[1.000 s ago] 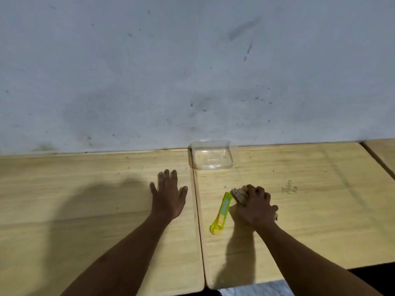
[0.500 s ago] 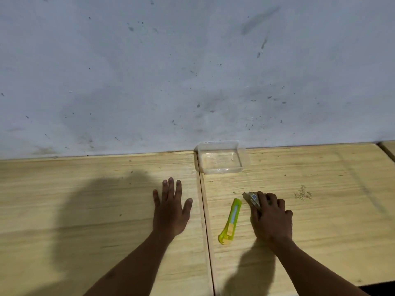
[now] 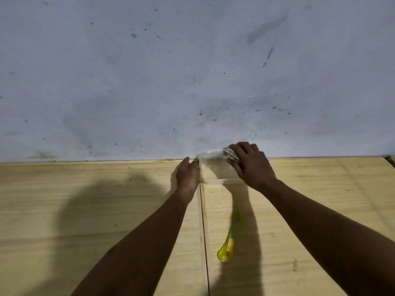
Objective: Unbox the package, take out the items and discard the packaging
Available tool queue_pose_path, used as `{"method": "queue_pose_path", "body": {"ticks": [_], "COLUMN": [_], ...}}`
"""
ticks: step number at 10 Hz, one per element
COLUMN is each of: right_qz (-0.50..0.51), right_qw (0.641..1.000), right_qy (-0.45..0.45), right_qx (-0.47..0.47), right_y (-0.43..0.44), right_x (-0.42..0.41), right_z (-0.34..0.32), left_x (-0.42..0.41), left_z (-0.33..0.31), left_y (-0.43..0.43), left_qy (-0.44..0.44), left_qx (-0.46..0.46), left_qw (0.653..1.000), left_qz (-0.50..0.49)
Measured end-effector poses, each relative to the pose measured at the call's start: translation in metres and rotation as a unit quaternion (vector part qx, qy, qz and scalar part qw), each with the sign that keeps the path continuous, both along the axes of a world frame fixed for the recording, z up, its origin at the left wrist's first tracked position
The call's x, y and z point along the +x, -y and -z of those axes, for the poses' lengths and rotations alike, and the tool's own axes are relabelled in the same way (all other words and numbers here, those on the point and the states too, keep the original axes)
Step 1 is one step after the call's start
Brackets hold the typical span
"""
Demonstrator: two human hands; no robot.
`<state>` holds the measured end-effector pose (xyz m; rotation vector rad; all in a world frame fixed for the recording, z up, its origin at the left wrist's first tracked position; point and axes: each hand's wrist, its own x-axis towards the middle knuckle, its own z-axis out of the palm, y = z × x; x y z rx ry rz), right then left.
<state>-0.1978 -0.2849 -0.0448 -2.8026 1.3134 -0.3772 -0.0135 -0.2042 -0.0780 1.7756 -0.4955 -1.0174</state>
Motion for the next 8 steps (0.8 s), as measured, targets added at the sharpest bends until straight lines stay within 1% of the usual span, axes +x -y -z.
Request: {"method": "queue_pose_path", "body": {"ticks": [1, 2, 3, 5, 7, 8], "right_qz": [-0.066, -0.1, -0.128, -0.151, -0.144, -0.129], "right_qw": [0.995, 0.988, 0.978, 0.977, 0.976, 0.981], "right_qy": [-0.067, -0.115, -0.155, -0.125, -0.125, -0.086], "right_qx": [0.01, 0.037, 0.056, 0.083, 0.104, 0.119], "right_y": [0.022, 0.031, 0.034, 0.037, 0.037, 0.029], "right_x": [0.027, 0.042, 0.046, 0.044, 0.043, 0.045], "right_z": [0.005, 0.019, 0.035, 0.041, 0.037, 0.029], "left_x": [-0.007, -0.009, -0.007, -0.008, -0.009, -0.004], "left_z": [-0.005, 0.001, 0.007, 0.007, 0.003, 0.004], "left_y": [0.02, 0.026, 0.026, 0.025, 0.024, 0.014], "left_qy": [0.001, 0.029, -0.004, -0.01, -0.025, -0.019], "left_qx": [0.02, 0.051, 0.046, 0.029, 0.01, 0.007], "left_qw": [1.0, 0.997, 0.998, 0.999, 0.999, 0.999], "left_qz": [0.023, 0.057, 0.039, 0.021, 0.025, 0.031]}}
